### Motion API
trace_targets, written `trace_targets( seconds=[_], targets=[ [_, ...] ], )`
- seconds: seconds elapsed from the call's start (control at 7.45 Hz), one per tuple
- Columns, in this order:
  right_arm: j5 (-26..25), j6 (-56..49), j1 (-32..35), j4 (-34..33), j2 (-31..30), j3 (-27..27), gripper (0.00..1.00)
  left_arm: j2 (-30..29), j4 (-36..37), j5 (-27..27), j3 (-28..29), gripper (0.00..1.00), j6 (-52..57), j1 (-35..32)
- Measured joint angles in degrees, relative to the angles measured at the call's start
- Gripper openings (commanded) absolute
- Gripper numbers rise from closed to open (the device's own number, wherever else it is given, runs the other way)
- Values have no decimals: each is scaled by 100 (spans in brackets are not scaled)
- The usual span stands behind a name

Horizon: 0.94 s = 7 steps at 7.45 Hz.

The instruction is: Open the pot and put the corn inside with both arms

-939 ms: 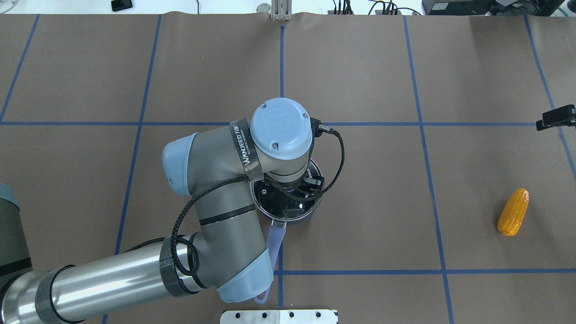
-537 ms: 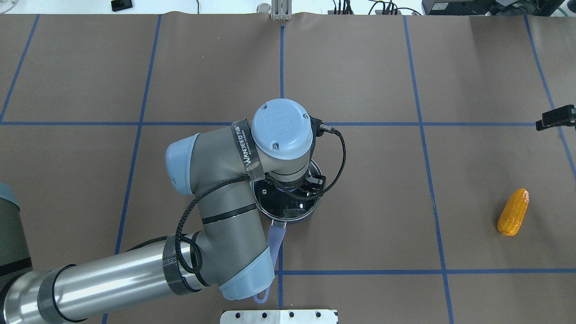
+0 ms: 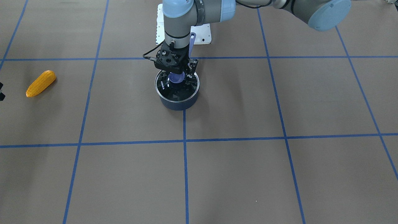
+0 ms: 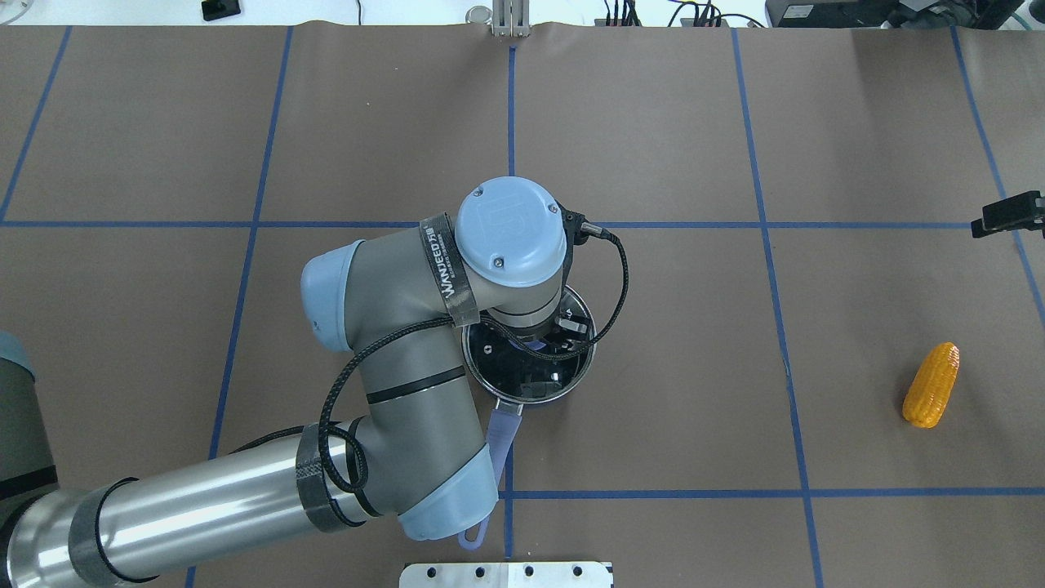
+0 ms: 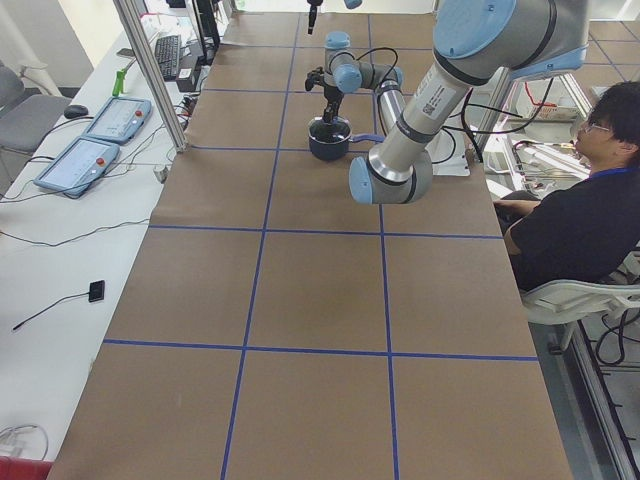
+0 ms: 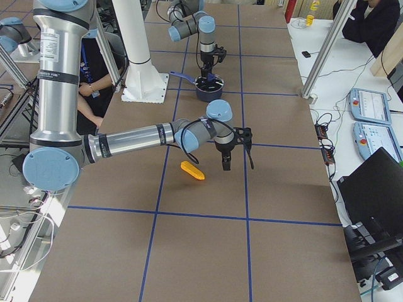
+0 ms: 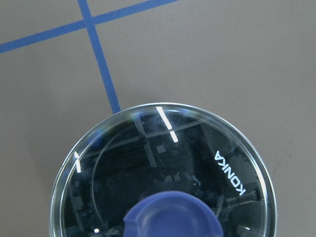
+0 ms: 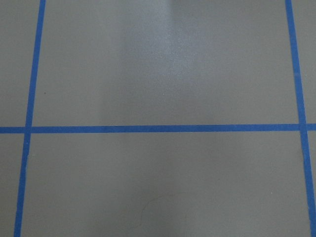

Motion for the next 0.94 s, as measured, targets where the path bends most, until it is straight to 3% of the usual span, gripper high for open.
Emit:
trace_targets(
  seconds=[0.54,0.94],
  targets=[
    [-27,0,-22,0,0,1,100,18,6,0,-26,71,1,-32],
    [-35,0,-34,0,0,3,100,8,-4,0,-38,21,-5,-33]
  ],
)
